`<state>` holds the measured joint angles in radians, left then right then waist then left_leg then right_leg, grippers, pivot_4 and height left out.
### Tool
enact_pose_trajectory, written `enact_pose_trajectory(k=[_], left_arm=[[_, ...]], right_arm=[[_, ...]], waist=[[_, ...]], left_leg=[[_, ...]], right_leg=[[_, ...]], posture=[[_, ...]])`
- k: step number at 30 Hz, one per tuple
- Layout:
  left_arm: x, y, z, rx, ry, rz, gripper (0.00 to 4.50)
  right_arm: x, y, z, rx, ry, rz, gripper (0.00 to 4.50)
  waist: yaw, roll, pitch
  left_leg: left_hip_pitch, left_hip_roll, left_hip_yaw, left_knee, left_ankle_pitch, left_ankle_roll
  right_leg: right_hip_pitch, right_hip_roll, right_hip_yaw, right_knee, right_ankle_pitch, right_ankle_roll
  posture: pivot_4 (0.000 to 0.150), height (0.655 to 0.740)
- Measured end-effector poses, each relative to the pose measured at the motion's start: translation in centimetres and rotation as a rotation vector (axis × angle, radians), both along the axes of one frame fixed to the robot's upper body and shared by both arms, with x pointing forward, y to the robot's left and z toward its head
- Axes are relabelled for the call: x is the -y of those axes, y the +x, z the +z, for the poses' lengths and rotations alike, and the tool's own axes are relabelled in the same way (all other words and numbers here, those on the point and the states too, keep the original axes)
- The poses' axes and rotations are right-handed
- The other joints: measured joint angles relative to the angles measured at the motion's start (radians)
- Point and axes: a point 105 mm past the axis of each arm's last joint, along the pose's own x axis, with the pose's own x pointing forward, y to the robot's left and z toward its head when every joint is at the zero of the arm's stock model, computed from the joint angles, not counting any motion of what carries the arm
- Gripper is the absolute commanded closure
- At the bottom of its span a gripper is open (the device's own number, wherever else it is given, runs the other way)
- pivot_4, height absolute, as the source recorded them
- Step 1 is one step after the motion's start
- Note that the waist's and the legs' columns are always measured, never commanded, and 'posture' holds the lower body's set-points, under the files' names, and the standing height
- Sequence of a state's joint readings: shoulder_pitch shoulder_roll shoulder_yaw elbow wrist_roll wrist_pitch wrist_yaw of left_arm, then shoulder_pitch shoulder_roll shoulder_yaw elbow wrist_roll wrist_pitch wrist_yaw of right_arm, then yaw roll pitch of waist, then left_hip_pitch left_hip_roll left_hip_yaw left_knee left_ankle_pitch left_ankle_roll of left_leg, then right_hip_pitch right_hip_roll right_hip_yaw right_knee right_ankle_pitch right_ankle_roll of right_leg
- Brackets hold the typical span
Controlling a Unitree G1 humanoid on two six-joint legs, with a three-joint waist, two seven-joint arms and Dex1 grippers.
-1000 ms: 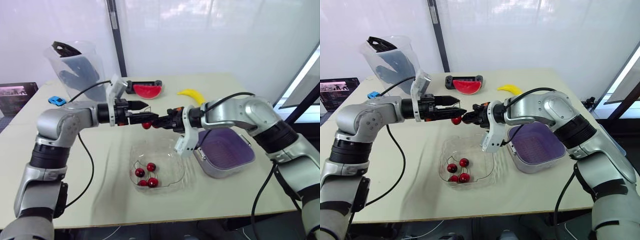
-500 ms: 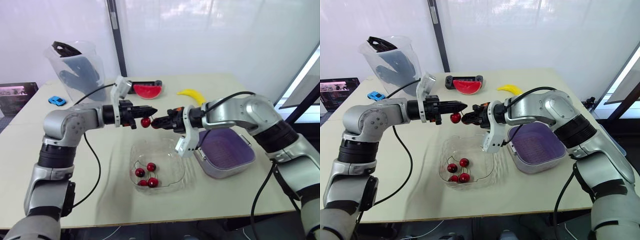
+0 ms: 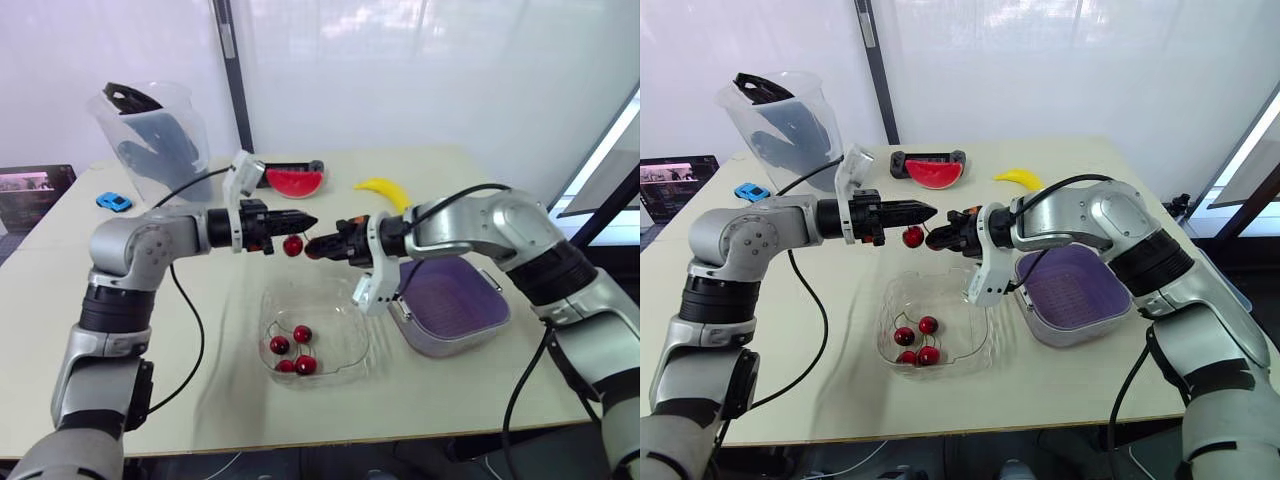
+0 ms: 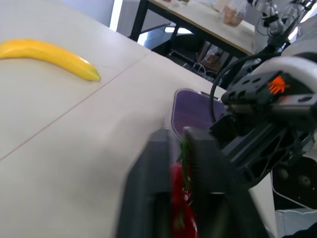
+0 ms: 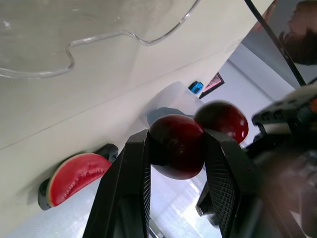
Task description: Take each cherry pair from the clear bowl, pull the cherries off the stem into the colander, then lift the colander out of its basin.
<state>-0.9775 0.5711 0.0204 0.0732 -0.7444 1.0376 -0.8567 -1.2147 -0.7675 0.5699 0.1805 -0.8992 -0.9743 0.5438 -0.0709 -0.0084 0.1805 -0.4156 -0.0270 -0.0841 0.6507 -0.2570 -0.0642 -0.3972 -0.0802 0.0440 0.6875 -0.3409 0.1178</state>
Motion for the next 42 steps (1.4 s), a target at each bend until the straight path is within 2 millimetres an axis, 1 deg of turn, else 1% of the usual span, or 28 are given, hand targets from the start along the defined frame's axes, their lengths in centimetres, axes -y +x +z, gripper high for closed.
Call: enact_pose_trajectory(k=[9,14,15,17,18,19,29,31,32,36,38,39,41,42], left_arm=[[-0.3,-0.2,0.1,0.022,0.031,0.002,2.69],[-0.2,-0.3,-0.3,0.002,0.062,-0.002,2.69],[-0.1,-0.3,-0.3,0.002,0.070,-0.003,2.92],[-0.2,-0.2,-0.4,0.006,0.095,0.005,3.56],[-0.3,-0.1,-0.6,0.009,0.109,0.011,4.08],[-0.4,0.0,-0.7,0.012,0.122,0.019,4.40],[0.1,0.1,-0.8,0.016,0.112,0.006,4.40],[0.1,0.1,-0.8,0.016,0.111,0.004,4.50],[0.1,0.1,-0.8,0.016,0.111,0.003,4.50],[0.1,0.1,-1.0,0.010,0.108,0.004,4.50],[0.0,0.3,-0.9,0.006,0.091,0.009,4.50],[0.0,0.5,-0.7,0.014,0.060,0.014,4.50],[-0.6,1.1,-0.3,0.021,0.014,0.046,4.50],[-0.9,1.2,-0.2,0.030,-0.002,0.056,4.50]], right_arm=[[0.1,0.0,-0.1,-0.002,-0.012,-0.006,3.02],[0.1,0.0,-0.1,-0.002,-0.013,-0.007,3.02],[0.1,0.0,-0.1,-0.002,-0.013,-0.007,3.02],[0.1,0.0,-0.1,-0.002,-0.013,-0.007,3.02],[0.1,0.0,-0.1,-0.002,-0.013,-0.007,3.02],[0.1,0.1,-0.1,-0.002,-0.013,-0.008,3.02],[0.3,0.2,-0.3,-0.006,-0.027,-0.024,3.02],[0.4,0.3,-0.4,-0.045,-0.010,-0.059,2.33],[0.5,0.3,-0.6,-0.069,-0.004,-0.077,2.09],[1.1,0.1,-1.3,-0.179,0.018,-0.139,0.11],[1.2,-0.5,-1.1,-0.237,0.047,-0.152,0.04],[1.5,-1.0,-0.9,-0.318,0.088,-0.181,0.04],[2.2,-2.1,-0.2,-0.530,0.193,-0.269,0.04],[2.5,-2.6,0.4,-0.672,0.269,-0.323,0.04]], waist=[[0.000,0.000,0.000],[0.000,0.000,0.000],[0.000,0.000,0.000],[-0.001,0.000,0.000],[-0.001,0.000,0.000],[-0.001,0.000,0.000],[-0.001,0.000,0.000],[0.000,0.000,0.000],[0.000,0.000,0.000],[0.000,0.000,0.000],[0.001,0.000,0.000],[0.003,0.000,0.000],[0.002,0.000,0.000],[0.002,0.000,0.000]], left_leg=[[0.000,0.000,0.000,0.000,0.000,0.000],[0.000,0.000,0.000,0.000,0.000,0.000],[0.000,0.000,0.000,0.000,0.000,0.000],[0.000,0.000,0.000,0.000,0.000,0.000],[0.000,0.000,0.000,0.000,0.000,0.000],[0.000,0.000,0.000,0.000,0.000,0.000],[0.000,0.000,0.000,0.000,0.000,0.000],[0.000,0.000,0.000,0.000,0.000,0.000],[0.000,0.000,0.000,0.000,0.000,0.000],[0.000,0.001,0.000,0.001,0.000,0.000],[0.000,0.001,0.000,0.001,0.000,0.000],[0.000,0.001,-0.001,0.001,0.000,0.000],[0.000,0.002,-0.002,0.002,0.000,0.000],[0.000,0.002,-0.002,0.003,0.000,0.000]], right_leg=[[0.000,0.000,0.000,0.000,0.000,0.000],[0.000,0.000,0.000,0.000,0.000,0.000],[0.000,0.000,0.000,0.000,0.000,0.000],[0.000,0.000,0.000,0.000,0.000,0.000],[0.000,0.000,0.000,0.000,0.000,0.000],[0.000,0.000,0.000,0.000,0.000,0.000],[0.000,0.000,0.000,0.000,0.000,0.000],[0.000,0.000,0.000,0.000,0.000,0.000],[0.000,0.000,0.000,0.000,0.000,0.000],[0.001,0.000,0.000,0.000,0.000,0.000],[0.001,0.000,0.000,0.000,0.000,0.000],[0.001,0.000,-0.001,0.000,0.000,0.000],[0.003,-0.001,-0.001,0.000,0.000,0.000],[0.004,-0.001,-0.001,0.000,0.000,0.000]], posture=[[0.150,0.7400],[0.150,0.7400],[0.150,0.7400],[0.150,0.7400],[0.150,0.7400],[0.150,0.7400],[0.150,0.7400],[0.150,0.7400],[0.150,0.7400],[0.150,0.7400],[0.150,0.7400],[0.150,0.7400],[0.150,0.7400],[0.150,0.7400]])
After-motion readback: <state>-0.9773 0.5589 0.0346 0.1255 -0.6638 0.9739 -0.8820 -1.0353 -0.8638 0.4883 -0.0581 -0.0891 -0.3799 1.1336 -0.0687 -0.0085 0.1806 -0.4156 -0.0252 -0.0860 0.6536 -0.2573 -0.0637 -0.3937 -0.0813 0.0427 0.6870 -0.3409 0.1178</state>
